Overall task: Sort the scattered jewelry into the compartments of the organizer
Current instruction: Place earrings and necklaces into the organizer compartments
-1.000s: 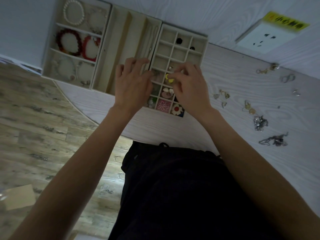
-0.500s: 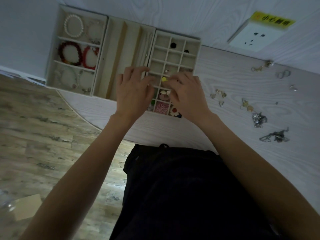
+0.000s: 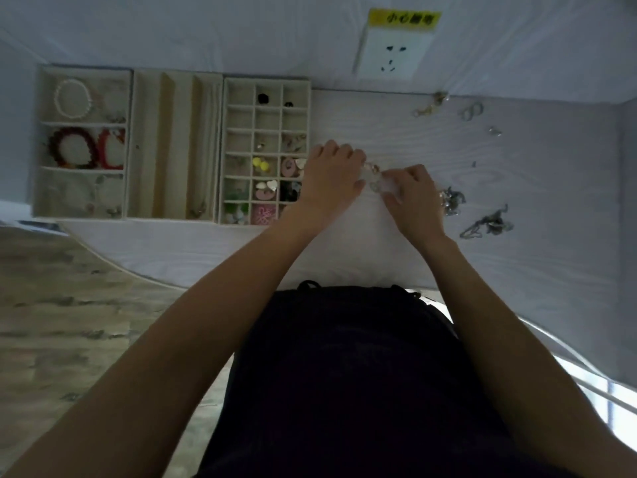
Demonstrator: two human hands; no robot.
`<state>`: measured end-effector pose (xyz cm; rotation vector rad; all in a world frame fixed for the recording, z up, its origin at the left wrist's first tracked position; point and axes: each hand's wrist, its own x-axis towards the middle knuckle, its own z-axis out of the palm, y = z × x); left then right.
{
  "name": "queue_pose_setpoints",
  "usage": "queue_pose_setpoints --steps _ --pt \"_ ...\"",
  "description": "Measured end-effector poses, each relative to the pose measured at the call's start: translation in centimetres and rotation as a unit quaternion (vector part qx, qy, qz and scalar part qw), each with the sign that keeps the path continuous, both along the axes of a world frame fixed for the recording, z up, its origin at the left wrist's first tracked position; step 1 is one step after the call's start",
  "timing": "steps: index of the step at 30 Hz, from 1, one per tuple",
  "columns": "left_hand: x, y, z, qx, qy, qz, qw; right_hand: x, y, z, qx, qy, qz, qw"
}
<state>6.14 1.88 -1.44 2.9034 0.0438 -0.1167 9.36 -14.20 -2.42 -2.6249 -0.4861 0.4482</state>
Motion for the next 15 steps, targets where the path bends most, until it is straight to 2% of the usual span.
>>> queue_pose_setpoints --steps 2,9,12,15 --pt "0.7 -0.2 -0.5 0.020 0.045 0.006 0.999 -0.3 0.0 0.0 -0.008 -0.003 0.000 1.000" --pt "0.1 -0.2 -0.6 -0.050 0.039 0.050 0.997 -0.2 1.0 0.0 -0.015 -0.016 0.063 0.998" --pt "0.0 0.1 -0.4 -0.074 0.059 0.061 0.994 0.2 1.2 0.1 -0.023 -0.047 0.067 0.996" --pt "-0.2 0.4 -0.3 -0.090 0.068 0.071 0.991 0.4 1.9 0.2 -0.005 -0.072 0.113 0.991"
